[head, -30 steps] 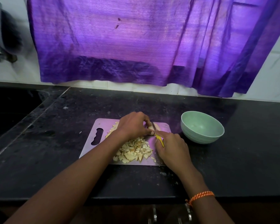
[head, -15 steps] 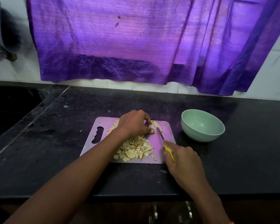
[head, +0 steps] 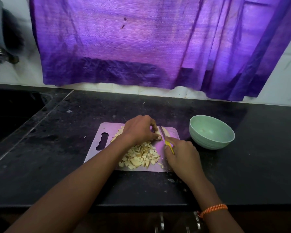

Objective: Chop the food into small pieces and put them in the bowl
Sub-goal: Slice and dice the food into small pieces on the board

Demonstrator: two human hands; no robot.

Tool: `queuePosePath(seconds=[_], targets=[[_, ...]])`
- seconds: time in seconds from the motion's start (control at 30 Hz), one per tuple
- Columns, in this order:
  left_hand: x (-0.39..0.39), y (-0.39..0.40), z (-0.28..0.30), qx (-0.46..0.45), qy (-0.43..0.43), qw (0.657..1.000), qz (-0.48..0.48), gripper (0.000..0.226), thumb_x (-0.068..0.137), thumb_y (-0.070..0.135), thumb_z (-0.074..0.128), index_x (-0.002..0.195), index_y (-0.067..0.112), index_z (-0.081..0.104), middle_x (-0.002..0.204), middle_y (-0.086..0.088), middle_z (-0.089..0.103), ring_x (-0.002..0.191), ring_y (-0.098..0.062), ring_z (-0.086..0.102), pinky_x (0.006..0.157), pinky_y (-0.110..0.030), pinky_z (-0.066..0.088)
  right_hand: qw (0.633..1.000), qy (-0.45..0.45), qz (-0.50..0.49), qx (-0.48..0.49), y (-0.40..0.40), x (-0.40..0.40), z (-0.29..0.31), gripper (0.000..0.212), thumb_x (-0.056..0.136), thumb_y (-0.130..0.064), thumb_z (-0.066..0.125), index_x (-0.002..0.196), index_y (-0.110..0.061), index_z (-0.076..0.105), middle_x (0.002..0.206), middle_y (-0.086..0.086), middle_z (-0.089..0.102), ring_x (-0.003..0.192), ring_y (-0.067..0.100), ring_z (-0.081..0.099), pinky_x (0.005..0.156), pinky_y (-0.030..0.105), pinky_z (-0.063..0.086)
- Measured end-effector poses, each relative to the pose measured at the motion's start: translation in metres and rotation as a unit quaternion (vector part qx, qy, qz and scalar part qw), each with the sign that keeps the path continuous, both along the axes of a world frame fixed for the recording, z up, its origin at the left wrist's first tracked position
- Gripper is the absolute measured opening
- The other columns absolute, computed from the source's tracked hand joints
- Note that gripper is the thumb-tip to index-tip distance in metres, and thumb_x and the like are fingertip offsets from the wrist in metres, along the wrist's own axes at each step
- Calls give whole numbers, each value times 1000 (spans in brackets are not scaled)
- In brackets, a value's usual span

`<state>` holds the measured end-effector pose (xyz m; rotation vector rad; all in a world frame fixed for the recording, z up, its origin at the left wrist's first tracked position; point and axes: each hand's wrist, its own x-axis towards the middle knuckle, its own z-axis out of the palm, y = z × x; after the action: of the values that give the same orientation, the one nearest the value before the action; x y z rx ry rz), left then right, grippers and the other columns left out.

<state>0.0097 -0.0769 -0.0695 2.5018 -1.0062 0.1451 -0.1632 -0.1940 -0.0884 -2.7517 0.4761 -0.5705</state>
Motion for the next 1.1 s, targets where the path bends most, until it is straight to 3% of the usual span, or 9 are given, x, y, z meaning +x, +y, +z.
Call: queuePosePath(seconds=[0.07,0.17,0.37,0.5,0.93,1.1], targets=[[2,1,-1,0,0,1000,-2,34,81,63,84,102,36,81,113,17,77,96,-11,68,76,-32,57,999,-17,-16,48,-2,9,-2,48,95,-47,46,132,-26,65,91,8,68,82,27,61,68,35,48],[5,2,-1,2,-2,1000,-8,30,85,59,83,105,37,81,116,18,76,96,-10,67,73,-30,53,998,-23,-17,51,-1,13,-4,48,94,-48,42,124,-20,67,82,5,64,74,24,58,64,35,47],[4,2,-1,3,0,1000,-6,25,83,59,84,100,40,83,104,18,78,86,-7,66,64,-26,50,1000,-4,12,-19,10,4,11,34,101,-36,47,132,-35,63,88,4,64,74,21,48,63,33,36],[3,1,0,5,9,1000,-2,21,84,58,83,97,41,83,103,18,78,86,-8,67,71,-30,58,999,31,23,-28,11,10,18,36,104,-34,47,137,-35,59,107,8,67,95,29,63,68,34,37],[0,-2,1,19,-5,1000,18,30,82,57,84,106,40,82,100,17,78,87,-9,68,70,-28,55,999,23,27,-24,15,-32,7,42,104,-42,44,145,-41,50,104,5,67,86,24,56,67,36,36],[2,0,2,18,-5,1000,17,30,83,58,83,108,40,82,106,18,78,88,-8,69,74,-30,57,1000,-1,23,7,6,-52,0,46,102,-44,49,147,-43,51,95,1,71,86,22,62,66,36,39]])
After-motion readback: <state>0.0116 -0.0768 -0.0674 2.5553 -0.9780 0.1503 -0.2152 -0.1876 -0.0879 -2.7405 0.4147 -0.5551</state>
